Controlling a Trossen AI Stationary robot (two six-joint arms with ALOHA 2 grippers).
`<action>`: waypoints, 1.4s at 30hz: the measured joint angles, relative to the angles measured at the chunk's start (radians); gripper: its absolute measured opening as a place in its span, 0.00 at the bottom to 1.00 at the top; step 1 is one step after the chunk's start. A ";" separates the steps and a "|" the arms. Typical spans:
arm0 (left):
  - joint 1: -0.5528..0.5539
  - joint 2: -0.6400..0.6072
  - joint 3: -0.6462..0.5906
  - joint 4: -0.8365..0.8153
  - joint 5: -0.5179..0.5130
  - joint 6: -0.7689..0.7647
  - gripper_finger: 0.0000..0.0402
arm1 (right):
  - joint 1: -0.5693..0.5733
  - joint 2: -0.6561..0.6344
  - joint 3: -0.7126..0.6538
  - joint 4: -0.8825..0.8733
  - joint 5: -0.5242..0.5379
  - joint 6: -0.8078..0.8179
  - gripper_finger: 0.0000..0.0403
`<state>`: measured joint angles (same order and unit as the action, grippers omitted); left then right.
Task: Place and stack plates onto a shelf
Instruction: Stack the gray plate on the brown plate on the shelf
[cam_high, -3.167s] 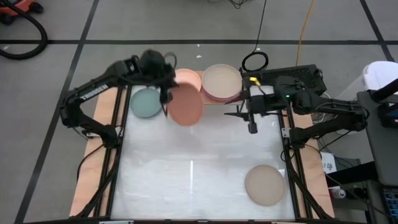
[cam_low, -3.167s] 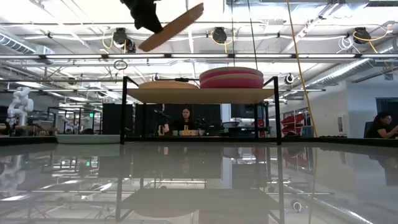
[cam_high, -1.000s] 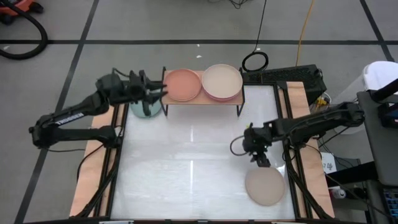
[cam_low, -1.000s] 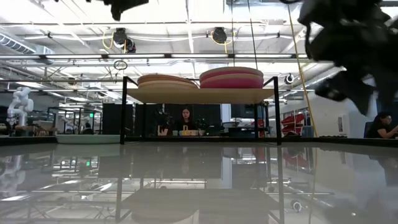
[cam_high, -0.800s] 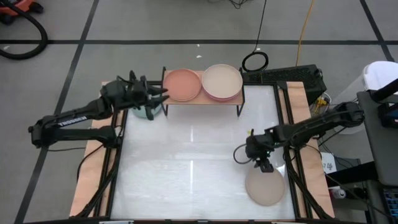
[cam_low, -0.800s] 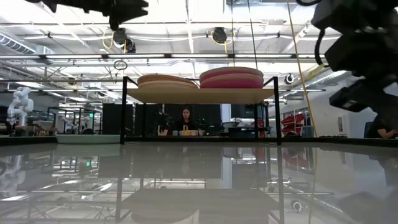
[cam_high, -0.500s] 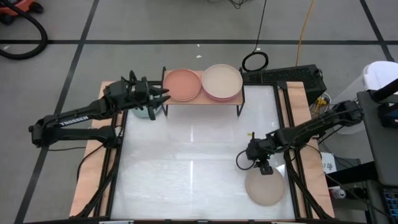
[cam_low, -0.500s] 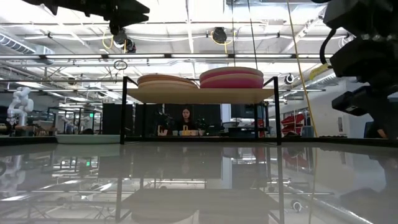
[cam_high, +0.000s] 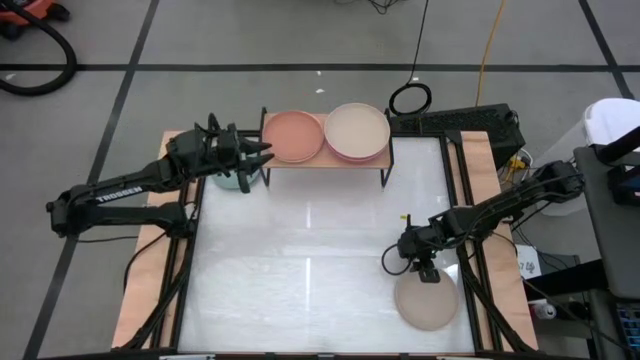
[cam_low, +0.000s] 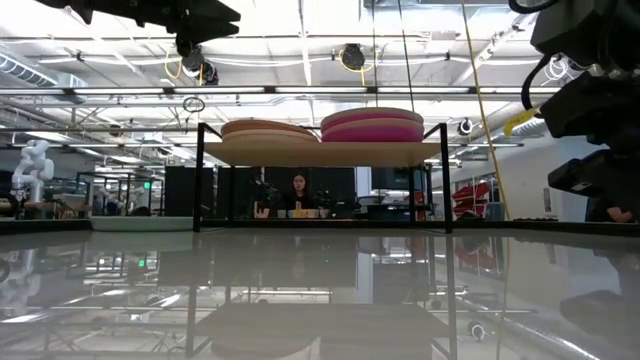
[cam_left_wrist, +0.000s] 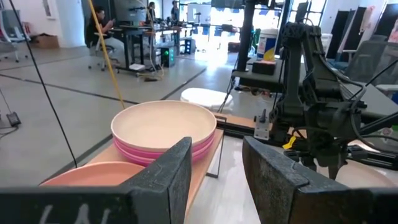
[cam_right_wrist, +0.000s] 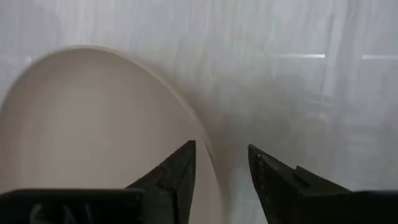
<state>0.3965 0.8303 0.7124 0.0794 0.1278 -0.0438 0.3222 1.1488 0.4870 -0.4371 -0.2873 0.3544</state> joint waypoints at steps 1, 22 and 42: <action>0.000 0.000 0.000 0.000 0.000 -0.002 0.37 | 0.000 0.000 0.000 -0.001 0.000 -0.003 0.31; 0.000 0.000 0.000 -0.001 0.000 -0.014 0.37 | -0.043 0.000 0.110 0.005 0.138 -0.107 0.00; 0.002 -0.164 0.002 0.057 -0.007 0.065 0.37 | -0.672 0.101 0.640 0.768 0.309 -0.576 0.00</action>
<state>0.3988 0.6658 0.7143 0.1363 0.1211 0.0208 -0.3500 1.2493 1.1267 0.3314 0.0214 -0.2214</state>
